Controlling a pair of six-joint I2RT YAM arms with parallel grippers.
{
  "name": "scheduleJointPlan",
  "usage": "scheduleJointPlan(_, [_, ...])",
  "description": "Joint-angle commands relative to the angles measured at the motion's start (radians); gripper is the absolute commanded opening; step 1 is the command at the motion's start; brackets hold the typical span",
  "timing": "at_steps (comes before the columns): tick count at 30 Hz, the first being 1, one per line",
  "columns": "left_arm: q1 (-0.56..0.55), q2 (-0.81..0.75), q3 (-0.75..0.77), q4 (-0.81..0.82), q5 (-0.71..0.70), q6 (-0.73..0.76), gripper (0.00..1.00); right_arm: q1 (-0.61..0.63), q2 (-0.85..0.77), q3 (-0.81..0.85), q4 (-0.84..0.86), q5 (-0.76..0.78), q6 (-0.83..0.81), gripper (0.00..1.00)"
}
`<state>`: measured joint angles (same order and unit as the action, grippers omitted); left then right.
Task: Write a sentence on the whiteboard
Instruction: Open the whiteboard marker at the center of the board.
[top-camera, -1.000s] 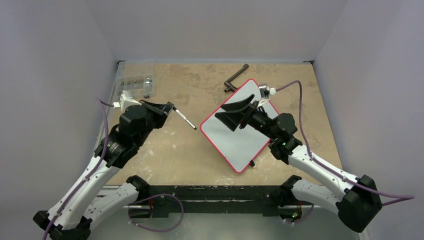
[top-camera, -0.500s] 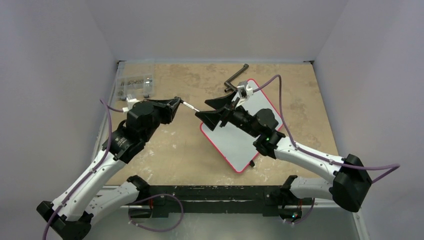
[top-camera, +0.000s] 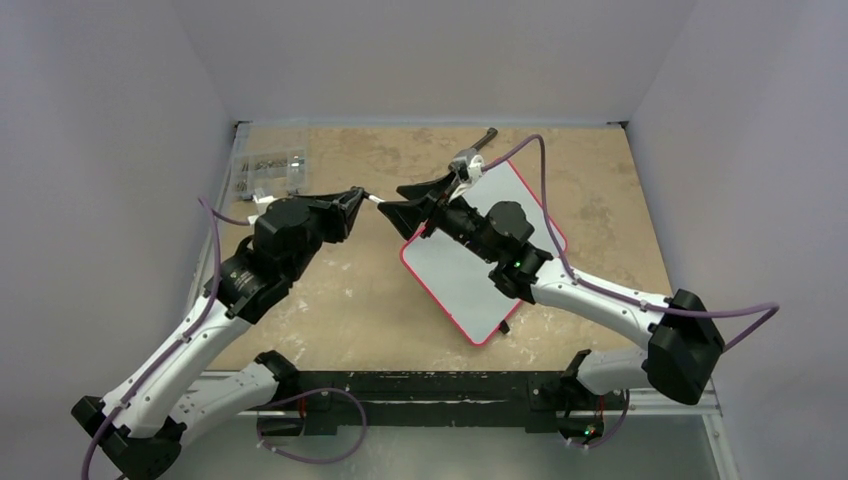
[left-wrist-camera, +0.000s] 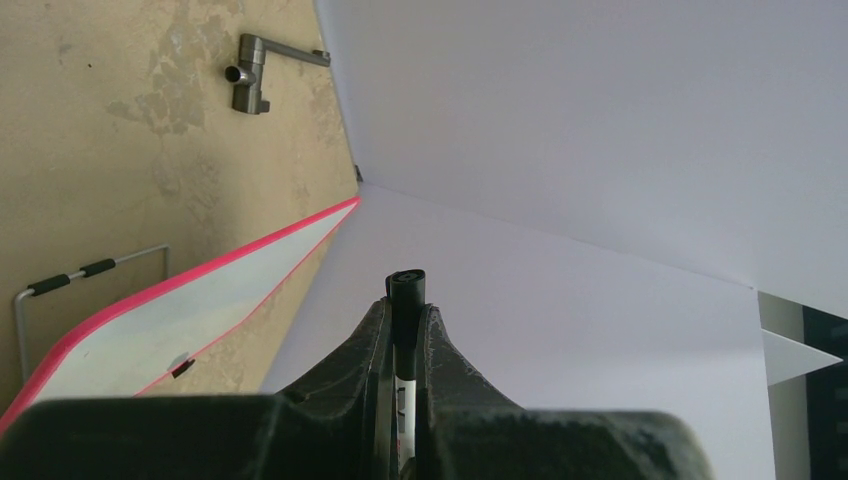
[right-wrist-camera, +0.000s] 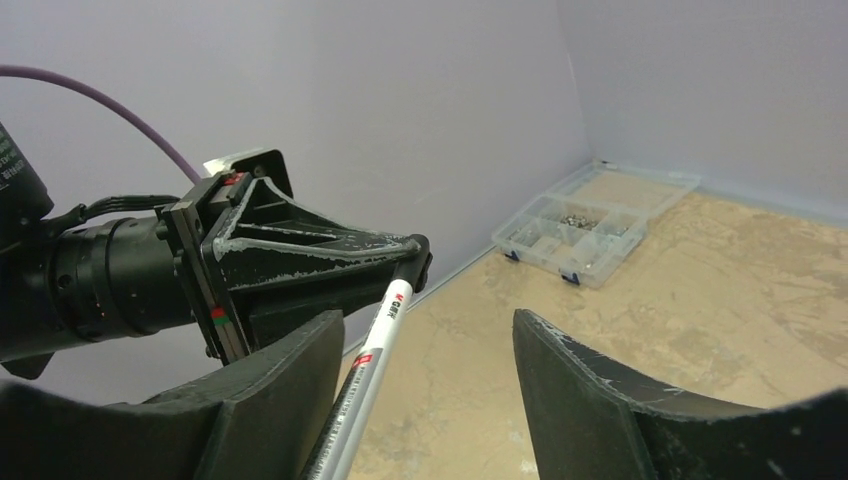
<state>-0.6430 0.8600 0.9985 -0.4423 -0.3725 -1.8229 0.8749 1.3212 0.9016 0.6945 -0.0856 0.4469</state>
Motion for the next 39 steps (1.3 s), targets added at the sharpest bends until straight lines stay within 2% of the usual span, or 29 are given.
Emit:
scheduleJointPlan(1, [-0.011, 0.02, 0.06, 0.01, -0.024, -0.008, 0.0, 0.007, -0.004, 0.07, -0.043, 0.039, -0.07, 0.59])
scheduleJointPlan(5, [-0.02, 0.031, 0.066, 0.012, -0.029, -0.011, 0.0, 0.008, 0.002, 0.079, -0.052, 0.027, -0.071, 0.49])
scheduleJointPlan(9, [-0.031, 0.04, 0.069, 0.017, -0.042, -0.013, 0.0, 0.011, 0.023, 0.104, -0.084, 0.02, -0.07, 0.34])
scheduleJointPlan(11, [-0.035, 0.043, 0.071, 0.017, -0.049, -0.011, 0.0, 0.013, 0.036, 0.118, -0.102, 0.023, -0.071, 0.31])
scheduleJointPlan(14, [-0.042, 0.043, 0.074, 0.012, -0.062, -0.007, 0.0, 0.016, 0.045, 0.13, -0.115, 0.024, -0.07, 0.3])
scheduleJointPlan(17, [-0.046, 0.04, 0.074, 0.012, -0.072, -0.006, 0.0, 0.016, 0.052, 0.142, -0.128, 0.019, -0.07, 0.36])
scheduleJointPlan(23, [-0.051, 0.034, 0.069, 0.016, -0.08, 0.0, 0.0, 0.018, 0.068, 0.16, -0.142, 0.011, -0.07, 0.39])
scheduleJointPlan(27, [-0.053, 0.032, 0.065, 0.018, -0.077, 0.0, 0.0, 0.019, 0.075, 0.168, -0.144, 0.008, -0.067, 0.37])
scheduleJointPlan(30, [-0.057, 0.03, 0.057, 0.03, -0.078, -0.002, 0.0, 0.021, 0.083, 0.173, -0.147, 0.001, -0.062, 0.3])
scheduleJointPlan(36, [-0.06, 0.024, 0.049, 0.041, -0.08, -0.001, 0.0, 0.024, 0.089, 0.183, -0.146, -0.019, -0.062, 0.07])
scheduleJointPlan(39, [-0.06, 0.019, 0.045, 0.041, -0.081, -0.003, 0.0, 0.026, 0.086, 0.179, -0.134, -0.031, -0.062, 0.0])
